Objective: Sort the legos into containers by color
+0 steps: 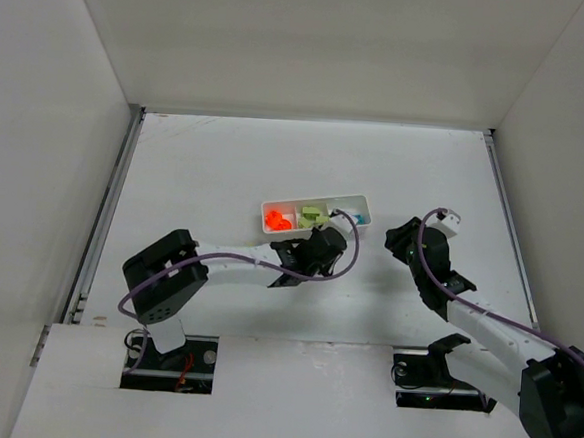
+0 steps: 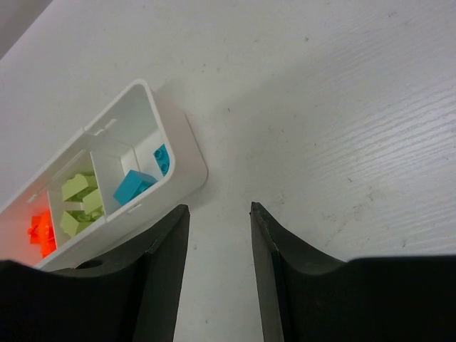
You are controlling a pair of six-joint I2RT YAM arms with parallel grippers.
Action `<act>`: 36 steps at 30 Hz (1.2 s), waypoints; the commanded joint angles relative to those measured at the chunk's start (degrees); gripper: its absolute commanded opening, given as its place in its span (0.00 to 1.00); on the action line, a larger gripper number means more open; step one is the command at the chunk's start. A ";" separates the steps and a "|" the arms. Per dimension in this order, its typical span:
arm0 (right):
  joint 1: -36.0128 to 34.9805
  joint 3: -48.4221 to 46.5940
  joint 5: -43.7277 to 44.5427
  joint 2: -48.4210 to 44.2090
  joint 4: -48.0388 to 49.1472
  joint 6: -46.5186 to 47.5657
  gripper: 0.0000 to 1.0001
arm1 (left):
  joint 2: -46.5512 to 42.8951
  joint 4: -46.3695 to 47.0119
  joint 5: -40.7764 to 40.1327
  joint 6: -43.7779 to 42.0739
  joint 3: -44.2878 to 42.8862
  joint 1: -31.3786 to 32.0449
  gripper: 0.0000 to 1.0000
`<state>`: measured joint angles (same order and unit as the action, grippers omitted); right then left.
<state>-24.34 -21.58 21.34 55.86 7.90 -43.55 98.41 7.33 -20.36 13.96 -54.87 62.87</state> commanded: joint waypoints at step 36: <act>-28.42 -12.86 -3.31 18.84 9.14 14.02 0.61 | -22.19 5.59 -9.61 5.72 9.68 -18.62 0.50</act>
<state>-49.39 -30.61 20.36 72.62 11.86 -33.23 83.61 12.01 -27.88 17.08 -47.09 44.51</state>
